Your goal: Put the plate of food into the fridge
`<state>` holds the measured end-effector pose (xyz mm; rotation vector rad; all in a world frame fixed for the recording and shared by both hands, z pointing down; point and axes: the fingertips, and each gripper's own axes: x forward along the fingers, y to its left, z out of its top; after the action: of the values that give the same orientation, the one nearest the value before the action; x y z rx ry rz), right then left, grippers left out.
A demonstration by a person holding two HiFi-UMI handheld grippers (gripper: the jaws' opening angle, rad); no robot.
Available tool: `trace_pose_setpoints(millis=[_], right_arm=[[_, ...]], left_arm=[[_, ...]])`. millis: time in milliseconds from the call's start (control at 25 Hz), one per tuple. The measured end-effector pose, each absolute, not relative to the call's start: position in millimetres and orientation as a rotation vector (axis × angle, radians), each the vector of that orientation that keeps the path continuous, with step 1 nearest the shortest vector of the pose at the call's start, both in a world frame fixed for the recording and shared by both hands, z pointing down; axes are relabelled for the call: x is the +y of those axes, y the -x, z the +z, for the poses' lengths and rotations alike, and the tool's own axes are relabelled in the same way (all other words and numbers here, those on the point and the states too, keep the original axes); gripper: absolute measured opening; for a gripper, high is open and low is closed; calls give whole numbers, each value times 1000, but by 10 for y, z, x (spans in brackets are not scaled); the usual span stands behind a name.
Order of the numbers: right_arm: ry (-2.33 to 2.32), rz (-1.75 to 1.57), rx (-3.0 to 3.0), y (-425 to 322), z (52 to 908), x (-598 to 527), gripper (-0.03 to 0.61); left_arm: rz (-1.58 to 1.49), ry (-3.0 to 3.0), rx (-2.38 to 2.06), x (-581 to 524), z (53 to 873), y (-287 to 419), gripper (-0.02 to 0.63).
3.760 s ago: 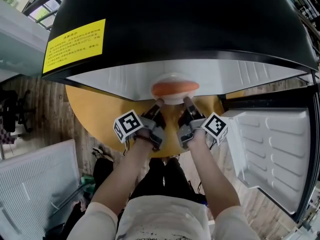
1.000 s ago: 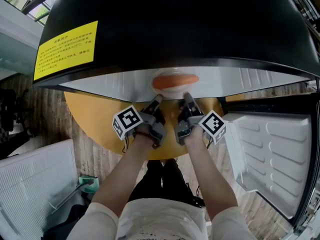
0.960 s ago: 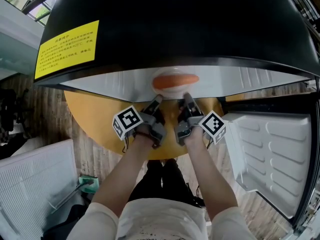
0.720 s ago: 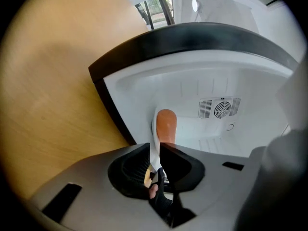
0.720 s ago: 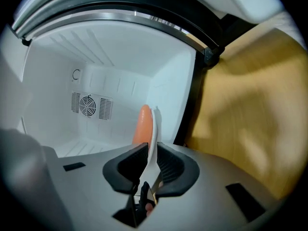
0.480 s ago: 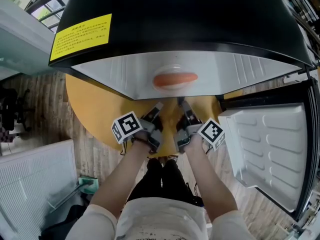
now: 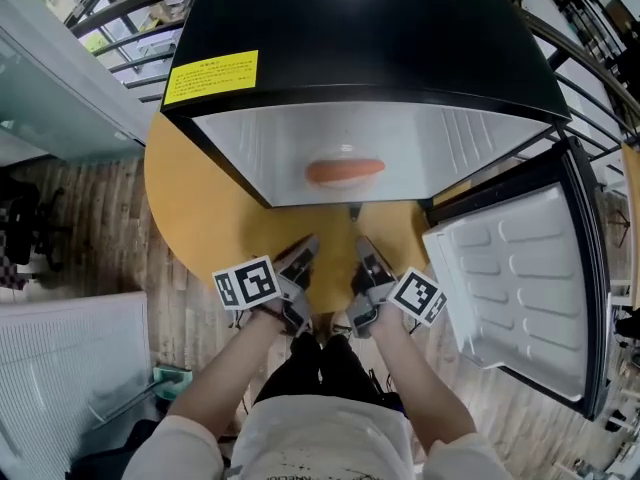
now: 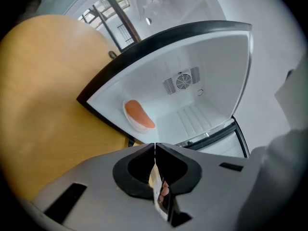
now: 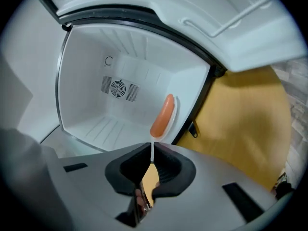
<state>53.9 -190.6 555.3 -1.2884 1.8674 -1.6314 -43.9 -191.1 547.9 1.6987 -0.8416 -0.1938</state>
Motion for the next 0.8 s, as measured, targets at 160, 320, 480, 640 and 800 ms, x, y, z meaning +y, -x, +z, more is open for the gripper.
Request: trace_pose_setpoints(millis=[160,320,480,640,800], right_arm=[[1326,-1603,1943,-589,5418,-1692,31],[1377,-1591,2066,-556,5277,-1437,29],[1472,-1543,2229,-576,5172,-1227,30],[1525,-1476,2380,-500,5039,-990,31],[1577,-1372,2527,-453,4913,-856,31]], left_arm=[[-131,-1814,-886,-1730,5245,506,23],[-50,-1897,-944,-1437,5032,587,23],[49,-1952,-1025,-1168,4945,610,23],[141,-2006,-1107,-899,4831,649,23],[211,-2055,-1160,-698,4760,608,23]])
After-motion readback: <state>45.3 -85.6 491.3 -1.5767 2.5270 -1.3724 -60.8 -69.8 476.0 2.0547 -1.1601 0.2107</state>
